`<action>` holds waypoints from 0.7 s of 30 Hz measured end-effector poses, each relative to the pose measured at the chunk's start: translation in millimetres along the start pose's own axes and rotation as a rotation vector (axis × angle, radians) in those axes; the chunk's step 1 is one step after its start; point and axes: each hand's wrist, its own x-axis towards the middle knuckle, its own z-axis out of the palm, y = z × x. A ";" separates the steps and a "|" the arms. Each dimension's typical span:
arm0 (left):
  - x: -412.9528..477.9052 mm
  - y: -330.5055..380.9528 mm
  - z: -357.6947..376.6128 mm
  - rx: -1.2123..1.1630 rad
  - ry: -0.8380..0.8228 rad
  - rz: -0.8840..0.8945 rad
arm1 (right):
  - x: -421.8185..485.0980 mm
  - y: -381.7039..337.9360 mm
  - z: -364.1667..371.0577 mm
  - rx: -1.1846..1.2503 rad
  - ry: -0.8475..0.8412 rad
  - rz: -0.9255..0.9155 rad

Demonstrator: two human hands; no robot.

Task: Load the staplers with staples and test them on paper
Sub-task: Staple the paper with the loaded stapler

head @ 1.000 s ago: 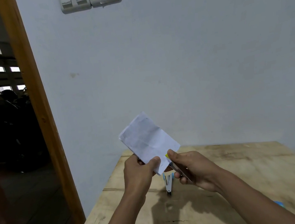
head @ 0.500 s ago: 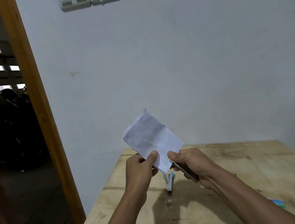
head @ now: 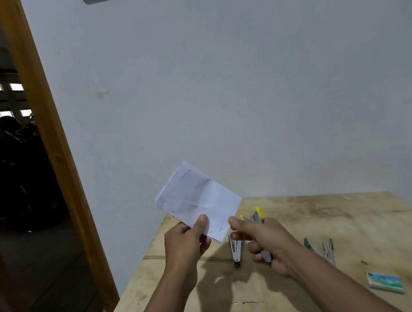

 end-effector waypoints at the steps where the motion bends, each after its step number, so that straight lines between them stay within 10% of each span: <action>1: 0.2 -2.9 -0.9 0.009 -0.001 -0.005 | -1.6 2.3 6.7 -0.002 0.007 -0.012; 12: 49.4 -39.7 -105.6 0.310 0.450 -0.155 | 49.1 64.7 72.9 -0.599 0.217 -0.035; 21: 73.2 -48.7 -113.5 0.848 0.426 -0.066 | 79.3 75.2 99.9 -1.141 0.178 -0.135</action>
